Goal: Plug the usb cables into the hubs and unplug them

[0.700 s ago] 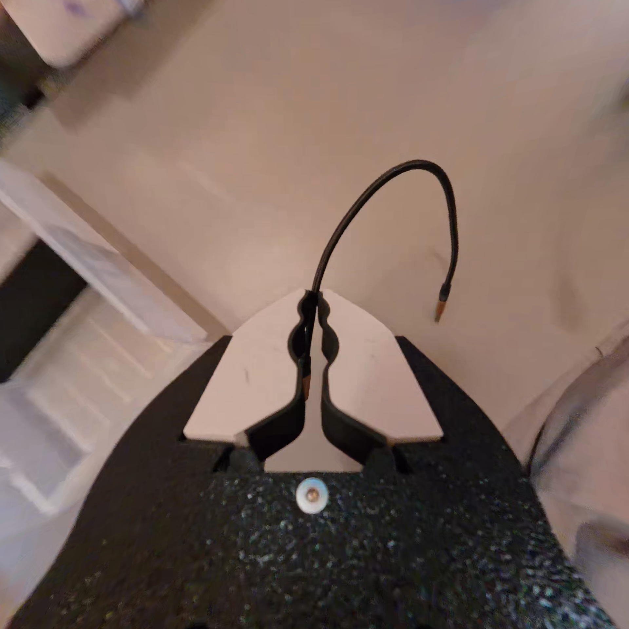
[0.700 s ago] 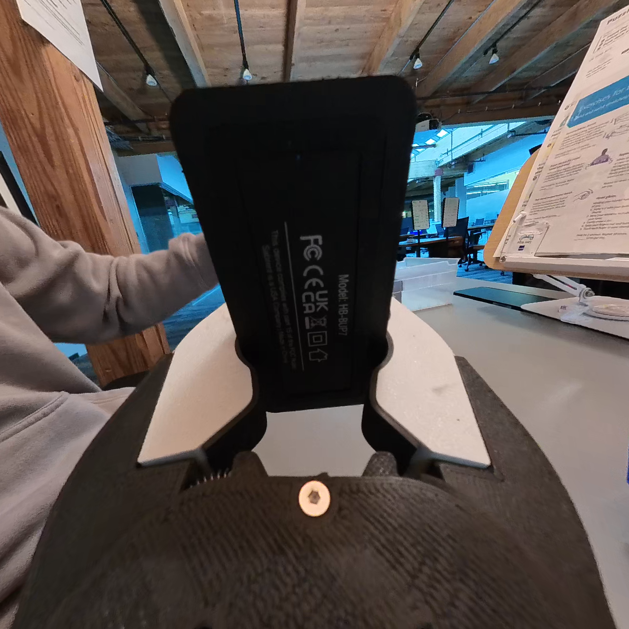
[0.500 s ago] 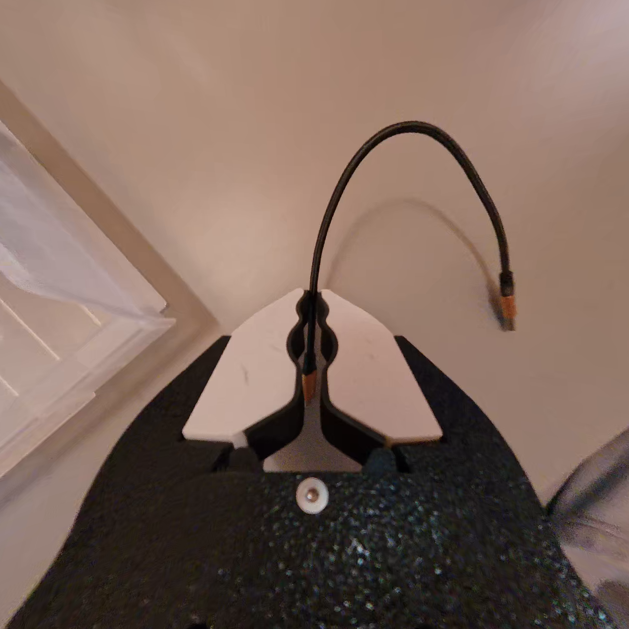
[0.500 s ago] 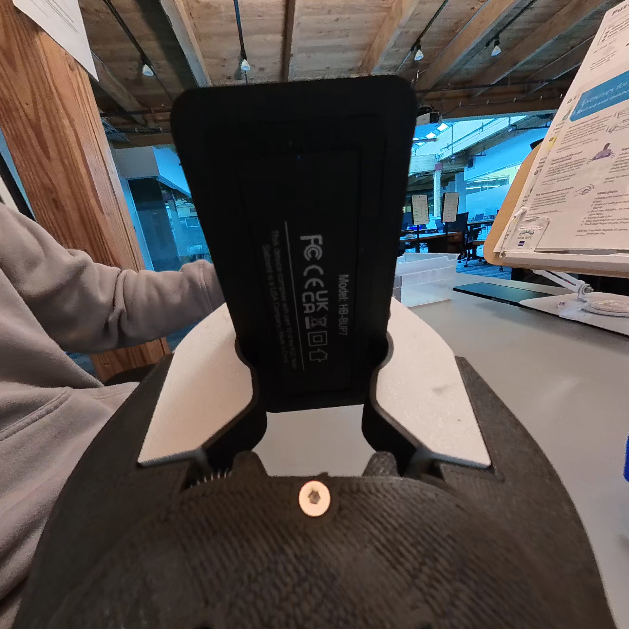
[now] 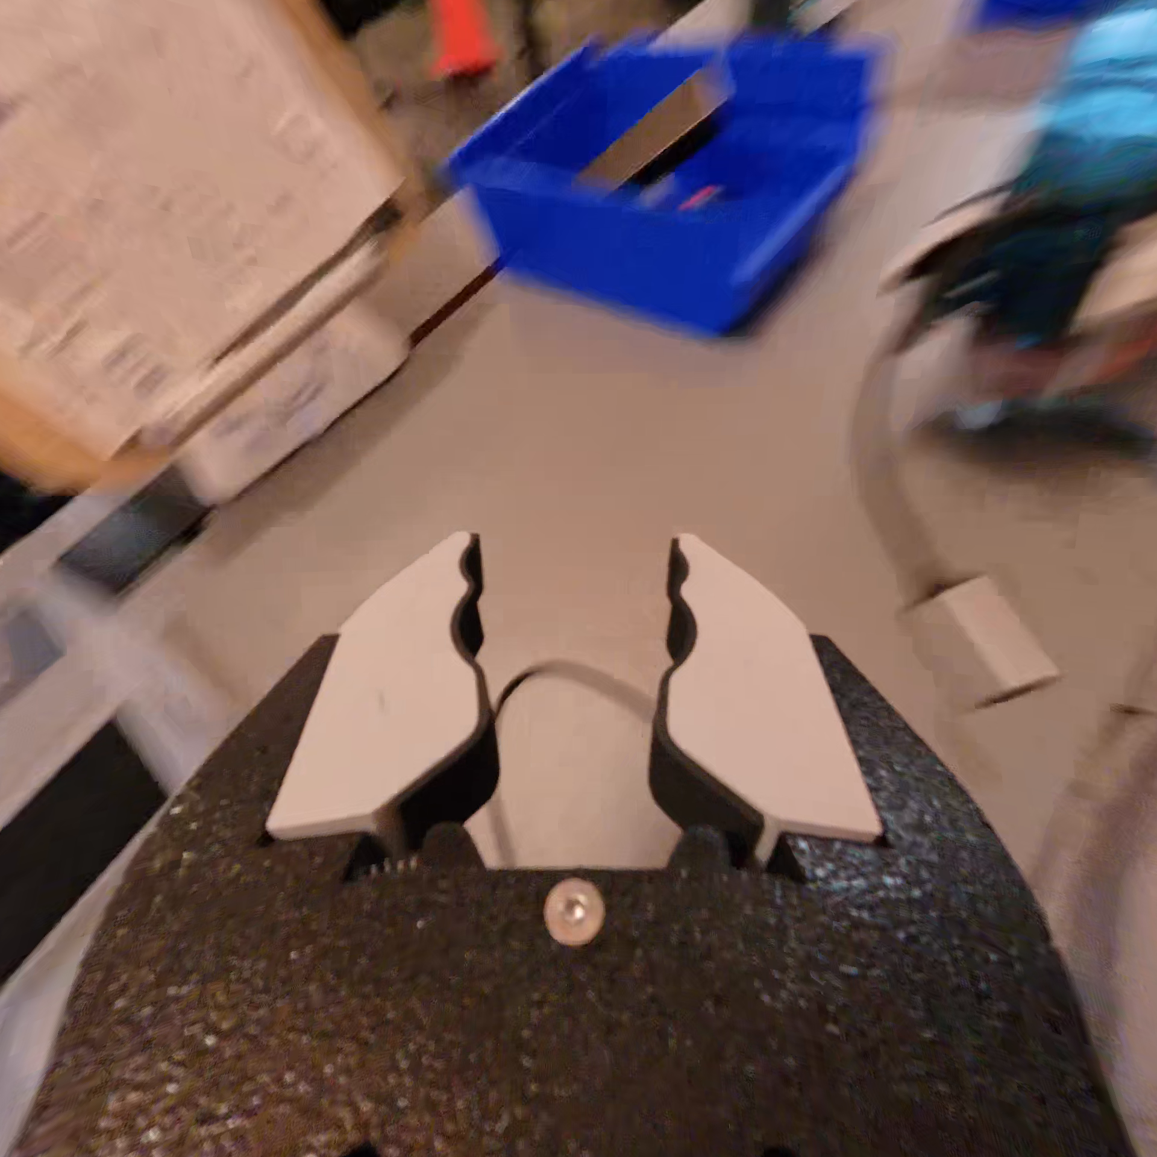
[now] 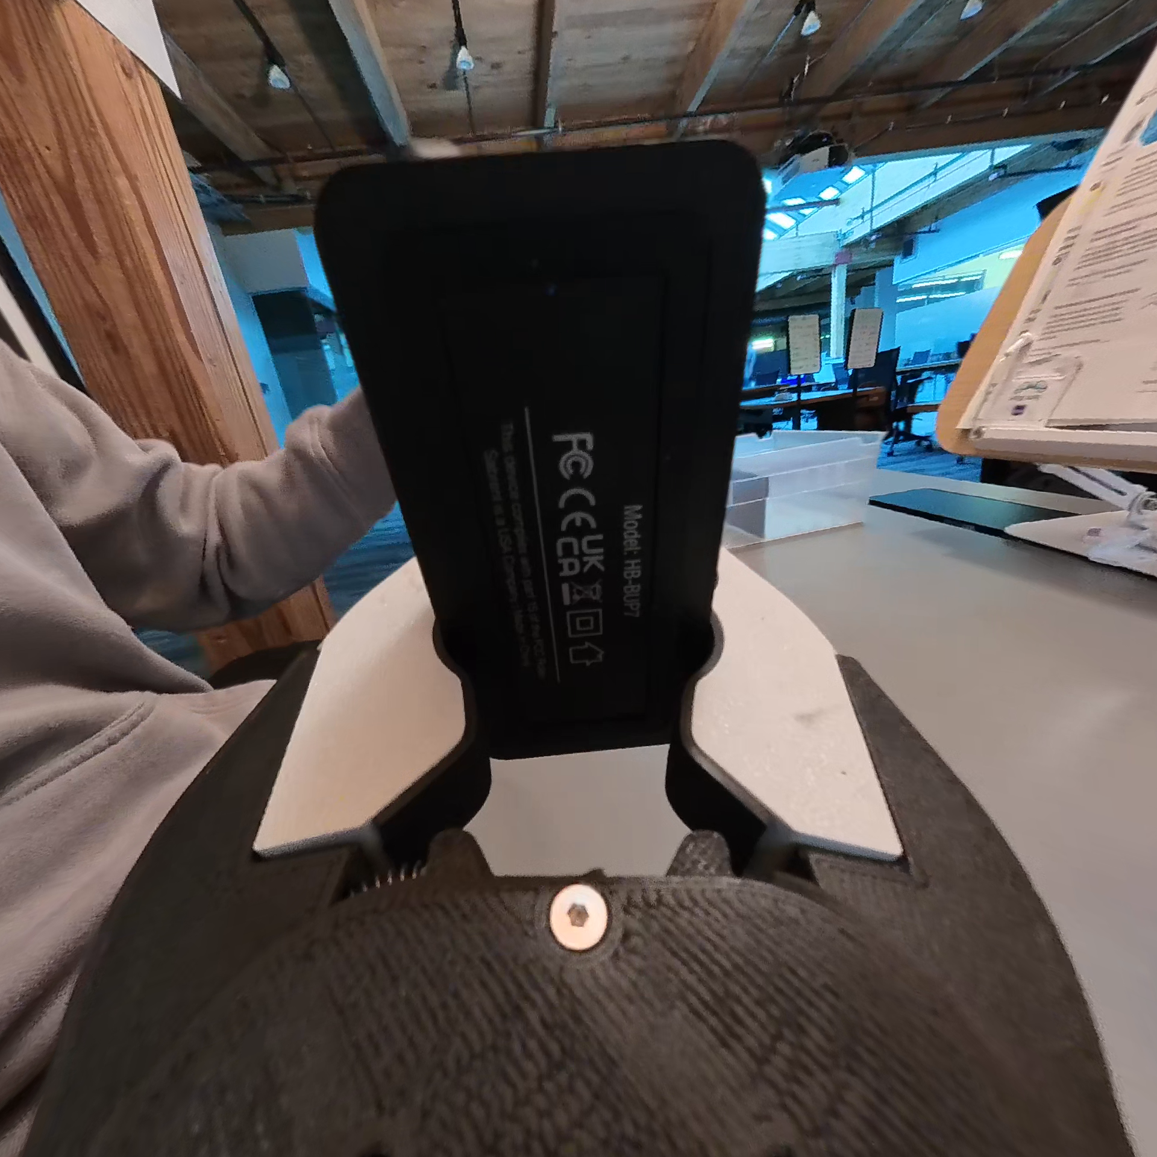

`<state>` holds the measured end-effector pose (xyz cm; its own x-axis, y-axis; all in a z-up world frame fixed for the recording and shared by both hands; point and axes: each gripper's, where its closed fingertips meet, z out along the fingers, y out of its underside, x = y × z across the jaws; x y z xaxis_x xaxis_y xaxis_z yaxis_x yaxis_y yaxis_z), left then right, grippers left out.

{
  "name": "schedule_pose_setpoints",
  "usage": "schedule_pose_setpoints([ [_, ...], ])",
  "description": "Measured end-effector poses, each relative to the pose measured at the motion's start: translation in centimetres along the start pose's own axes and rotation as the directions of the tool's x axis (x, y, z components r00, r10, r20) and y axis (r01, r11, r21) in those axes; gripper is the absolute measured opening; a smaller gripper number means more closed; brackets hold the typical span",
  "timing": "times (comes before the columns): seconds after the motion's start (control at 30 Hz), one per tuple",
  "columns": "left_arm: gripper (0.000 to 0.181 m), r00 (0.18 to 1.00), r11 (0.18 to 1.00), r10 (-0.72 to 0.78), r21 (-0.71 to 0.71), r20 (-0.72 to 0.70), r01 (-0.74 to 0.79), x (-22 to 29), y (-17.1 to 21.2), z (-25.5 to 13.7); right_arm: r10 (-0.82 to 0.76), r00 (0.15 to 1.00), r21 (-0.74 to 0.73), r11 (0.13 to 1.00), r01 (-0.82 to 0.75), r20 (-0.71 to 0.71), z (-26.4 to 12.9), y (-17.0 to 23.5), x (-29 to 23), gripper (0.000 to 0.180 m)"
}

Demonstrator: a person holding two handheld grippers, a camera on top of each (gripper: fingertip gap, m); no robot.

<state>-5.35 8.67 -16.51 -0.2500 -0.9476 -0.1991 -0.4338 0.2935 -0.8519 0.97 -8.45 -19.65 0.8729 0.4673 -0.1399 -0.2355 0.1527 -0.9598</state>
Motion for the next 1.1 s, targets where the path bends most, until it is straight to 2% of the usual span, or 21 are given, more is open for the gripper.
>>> schedule_pose_setpoints([
  [0.03,0.065,0.993,0.999,0.037,0.037,-0.108,-0.033,3.1,-2.2,0.4,0.001,1.000,-0.013,1.000,-0.001,0.005,0.4,0.3,-0.2,0.072],
  [0.1,0.079,0.959,0.995,0.098,0.017,-0.266,-0.097,8.5,-4.7,1.7,-0.011,1.000,-0.049,0.999,0.011,0.016,1.3,0.9,-0.6,0.072],
  [0.23,0.083,0.913,0.968,0.235,-0.006,-0.333,-0.251,14.3,-6.7,5.5,-0.025,0.999,-0.088,0.996,0.028,0.030,2.4,1.5,-1.2,0.072],
  [0.33,0.083,0.908,0.968,0.230,-0.010,-0.349,-0.249,16.1,-7.8,7.5,-0.035,0.998,-0.097,0.994,0.040,0.052,2.8,1.6,-1.7,0.072],
  [0.47,0.078,0.881,0.978,0.182,-0.009,-0.436,-0.206,18.4,-9.2,8.1,-0.037,0.996,-0.111,0.993,0.046,0.083,2.9,1.8,-2.3,0.072],
  [0.53,0.061,0.894,0.971,0.216,-0.012,-0.392,-0.240,18.0,-9.5,8.5,-0.046,0.996,-0.108,0.993,0.054,0.083,2.8,1.8,-2.4,0.072],
  [0.73,0.060,0.839,0.951,0.284,0.023,-0.463,-0.309,18.6,-9.3,8.3,-0.092,0.992,-0.174,0.979,0.105,0.085,3.3,2.4,-2.9,0.072],
  [0.93,0.059,0.820,0.940,0.334,0.096,-0.465,-0.328,18.4,-9.7,7.4,-0.096,0.994,-0.102,0.990,0.102,0.058,3.7,1.1,-2.8,0.073],
  [1.1,0.059,0.818,0.929,0.356,0.076,-0.452,-0.362,18.4,-8.9,7.4,-0.099,0.994,-0.053,0.993,0.101,0.044,3.6,0.4,-2.8,0.082],
])
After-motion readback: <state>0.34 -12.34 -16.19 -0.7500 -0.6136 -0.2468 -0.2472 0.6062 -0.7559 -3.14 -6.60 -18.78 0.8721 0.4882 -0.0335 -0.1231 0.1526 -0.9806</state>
